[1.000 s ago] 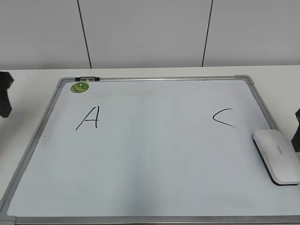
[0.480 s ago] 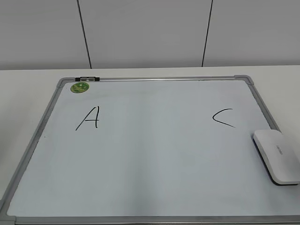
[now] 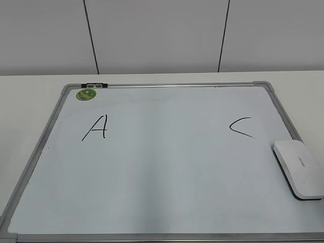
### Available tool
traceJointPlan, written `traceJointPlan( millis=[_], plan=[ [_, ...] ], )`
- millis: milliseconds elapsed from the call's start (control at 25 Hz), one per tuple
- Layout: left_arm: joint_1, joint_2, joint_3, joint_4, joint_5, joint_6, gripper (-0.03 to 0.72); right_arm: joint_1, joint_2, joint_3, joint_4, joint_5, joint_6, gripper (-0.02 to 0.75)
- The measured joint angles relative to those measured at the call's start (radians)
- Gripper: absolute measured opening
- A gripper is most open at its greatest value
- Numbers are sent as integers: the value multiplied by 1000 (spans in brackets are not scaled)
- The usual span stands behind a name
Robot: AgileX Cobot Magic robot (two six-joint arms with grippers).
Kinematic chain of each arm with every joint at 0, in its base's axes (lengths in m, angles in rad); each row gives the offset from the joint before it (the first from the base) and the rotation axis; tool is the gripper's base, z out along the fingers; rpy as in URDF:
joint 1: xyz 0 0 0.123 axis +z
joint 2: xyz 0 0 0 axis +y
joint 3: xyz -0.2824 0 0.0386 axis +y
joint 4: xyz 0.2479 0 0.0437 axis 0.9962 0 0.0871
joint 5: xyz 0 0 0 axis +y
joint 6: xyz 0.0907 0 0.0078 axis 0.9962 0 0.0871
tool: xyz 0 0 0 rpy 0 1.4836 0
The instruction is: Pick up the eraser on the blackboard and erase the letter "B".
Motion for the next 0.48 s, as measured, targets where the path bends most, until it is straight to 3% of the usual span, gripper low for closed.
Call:
traceJointPlan(
  millis=[480],
  plan=[
    [0,-99,21,14,-17,0,497,0,-64,22,-66,39,-1,537]
  ],
)
